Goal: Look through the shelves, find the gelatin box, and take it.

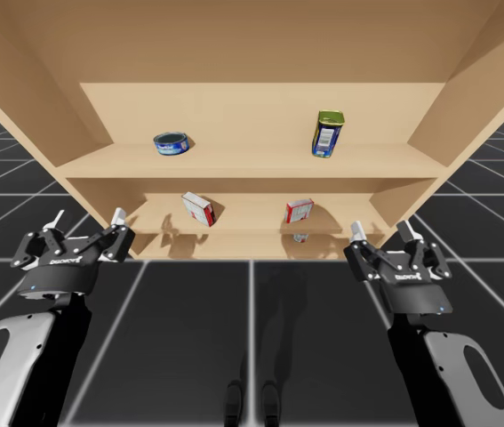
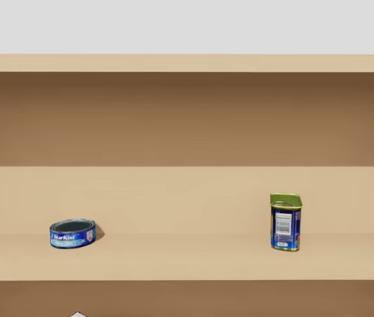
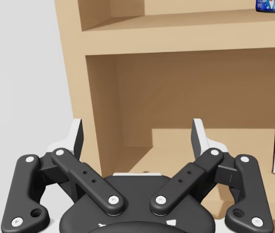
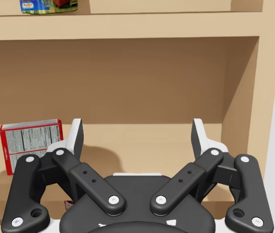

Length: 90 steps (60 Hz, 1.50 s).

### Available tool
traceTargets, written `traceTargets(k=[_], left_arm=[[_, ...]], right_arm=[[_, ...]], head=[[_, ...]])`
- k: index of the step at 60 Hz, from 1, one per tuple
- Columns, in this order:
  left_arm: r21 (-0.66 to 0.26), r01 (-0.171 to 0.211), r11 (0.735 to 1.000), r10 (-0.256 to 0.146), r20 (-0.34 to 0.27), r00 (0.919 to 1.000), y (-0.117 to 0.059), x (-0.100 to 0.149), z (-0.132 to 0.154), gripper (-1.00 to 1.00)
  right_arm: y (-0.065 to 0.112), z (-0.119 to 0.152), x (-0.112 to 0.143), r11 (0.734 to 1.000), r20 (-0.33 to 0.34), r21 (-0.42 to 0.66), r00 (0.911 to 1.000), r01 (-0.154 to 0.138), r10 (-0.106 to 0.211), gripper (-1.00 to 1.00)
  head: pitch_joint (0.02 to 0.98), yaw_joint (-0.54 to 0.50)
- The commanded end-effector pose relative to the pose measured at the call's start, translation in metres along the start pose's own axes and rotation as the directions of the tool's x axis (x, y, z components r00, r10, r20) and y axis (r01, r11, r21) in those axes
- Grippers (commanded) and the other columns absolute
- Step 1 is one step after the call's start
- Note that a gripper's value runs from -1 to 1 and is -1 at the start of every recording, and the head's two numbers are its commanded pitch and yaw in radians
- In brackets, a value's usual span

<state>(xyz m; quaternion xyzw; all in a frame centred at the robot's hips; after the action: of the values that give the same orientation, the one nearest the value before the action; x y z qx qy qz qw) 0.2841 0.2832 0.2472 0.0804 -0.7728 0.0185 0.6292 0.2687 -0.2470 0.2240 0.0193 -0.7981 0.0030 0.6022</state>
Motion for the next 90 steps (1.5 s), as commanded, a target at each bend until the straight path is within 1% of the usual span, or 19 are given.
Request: traceTargets(k=[1, 6, 8, 11, 27, 41, 51, 53, 57, 58, 61, 65, 68, 72, 74, 75, 83, 84, 90], left_arm=[[0.0, 0.0, 1.0, 0.0, 0.0, 1.0, 0.0, 0.0, 0.0, -1.0], [-0.002, 0.003, 1.0, -0.003, -0.001, 1.0, 0.0, 0.0, 0.0, -1.0], [-0.003, 0.003, 1.0, -0.003, -0.001, 1.0, 0.0, 0.0, 0.0, -1.0], [-0.003, 0.003, 1.0, -0.003, -0.003, 1.0, 0.0, 0.0, 0.0, -1.0], [-0.012, 0.013, 1.0, -0.013, -0.012, 0.9998, -0.001, -0.001, 0.0, -1.0], [-0.024, 0.021, 0.999, -0.021, -0.015, 0.9997, -0.003, -0.001, 0.001, -1.0], [-0.028, 0.024, 0.999, -0.024, -0.016, 0.9996, -0.005, -0.002, 0.001, -1.0], [-0.029, 0.025, 0.999, -0.025, -0.017, 0.9995, -0.005, -0.002, 0.001, -1.0], [-0.028, 0.025, 0.999, -0.025, -0.017, 0.9995, -0.005, -0.002, 0.001, -1.0], [-0.026, 0.025, 0.999, -0.026, -0.017, 0.9995, -0.005, -0.002, 0.0, -1.0], [-0.024, 0.024, 0.999, -0.024, -0.018, 0.9995, -0.005, -0.002, 0.0, -1.0], [-0.018, 0.025, 1.0, -0.025, -0.021, 0.9995, -0.003, -0.003, 0.0, -1.0], [-0.015, 0.023, 1.0, -0.023, -0.021, 0.9995, -0.003, -0.003, 0.0, -1.0], [-0.012, 0.023, 1.0, -0.023, -0.023, 0.9995, -0.003, -0.003, 0.0, -1.0], [-0.011, 0.023, 1.0, -0.023, -0.024, 0.9995, -0.003, -0.003, 0.0, -1.0], [-0.011, 0.023, 1.0, -0.023, -0.024, 0.9995, -0.003, -0.003, 0.0, -1.0], [-0.009, 0.021, 1.0, -0.022, -0.025, 0.9994, -0.003, -0.003, 0.0, -1.0], [-0.009, 0.021, 1.0, -0.021, -0.025, 0.9994, -0.002, -0.003, 0.0, -1.0], [-0.008, 0.02, 1.0, -0.02, -0.026, 0.9995, -0.002, -0.003, 0.0, -1.0]], right_arm=[[0.001, 0.003, -0.001, 1.0, 0.002, -0.007, 1.0, -0.002, 0.002, -1.0], [0.0, 0.002, -0.001, 1.0, 0.003, 0.03, 1.0, 0.007, -0.007, -1.0], [0.0, 0.002, 0.0, 1.0, 0.002, 0.023, 1.0, -0.001, 0.001, -1.0], [-0.001, 0.001, 0.0, 1.0, -0.008, 0.026, 1.0, 0.003, -0.002, -1.0], [-0.002, 0.0, -0.001, 1.0, -0.017, 0.015, 0.9997, -0.019, 0.019, -1.0], [-0.001, 0.0, -0.001, 0.999, -0.014, 0.008, 0.9993, -0.036, 0.036, -1.0], [-0.001, 0.0, -0.001, 0.999, -0.012, 0.005, 0.9991, -0.042, 0.042, -1.0], [-0.001, 0.0, -0.001, 0.999, -0.015, 0.006, 0.9992, -0.036, 0.036, -1.0], [0.003, 0.001, 0.0, 1.0, -0.025, 0.016, 0.9996, -0.015, 0.016, -1.0], [0.005, 0.001, 0.002, 0.999, -0.046, 0.031, 0.9988, 0.018, -0.016, -1.0], [0.009, 0.003, 0.004, 0.998, -0.067, 0.032, 0.9965, 0.053, -0.05, -1.0], [0.018, 0.007, 0.009, 0.998, -0.056, 0.044, 0.9978, 0.039, -0.037, -1.0], [0.024, 0.008, 0.013, 0.998, -0.065, 0.046, 0.9969, 0.048, -0.045, -1.0], [0.036, 0.01, 0.018, 0.997, -0.072, 0.069, 0.9966, 0.045, -0.04, -1.0], [0.043, 0.011, 0.02, 0.996, -0.081, 0.081, 0.9963, 0.034, -0.028, -1.0], [0.046, 0.011, 0.02, 0.996, -0.087, 0.087, 0.9962, 0.016, -0.009, -1.0], [0.06, 0.008, 0.025, 0.995, -0.112, 0.102, 0.9936, -0.005, 0.016, -1.0], [0.064, 0.005, 0.025, 0.994, -0.118, 0.106, 0.9925, -0.018, 0.03, -1.0], [0.071, -0.001, 0.022, 0.993, -0.144, 0.12, 0.989, -0.017, 0.034, -1.0]], head=[[0.097, 0.0], [0.111, 0.0], [0.12, 0.0], [0.142, 0.0], [0.339, -0.03], [0.506, -0.16], [0.565, -0.2], [0.572, -0.21], [0.574, -0.22], [0.574, -0.22], [0.571, -0.22], [0.566, -0.21], [0.561, -0.21], [0.559, -0.2], [0.558, -0.2], [0.558, -0.2], [0.555, -0.2], [0.555, -0.21], [0.552, -0.21]])
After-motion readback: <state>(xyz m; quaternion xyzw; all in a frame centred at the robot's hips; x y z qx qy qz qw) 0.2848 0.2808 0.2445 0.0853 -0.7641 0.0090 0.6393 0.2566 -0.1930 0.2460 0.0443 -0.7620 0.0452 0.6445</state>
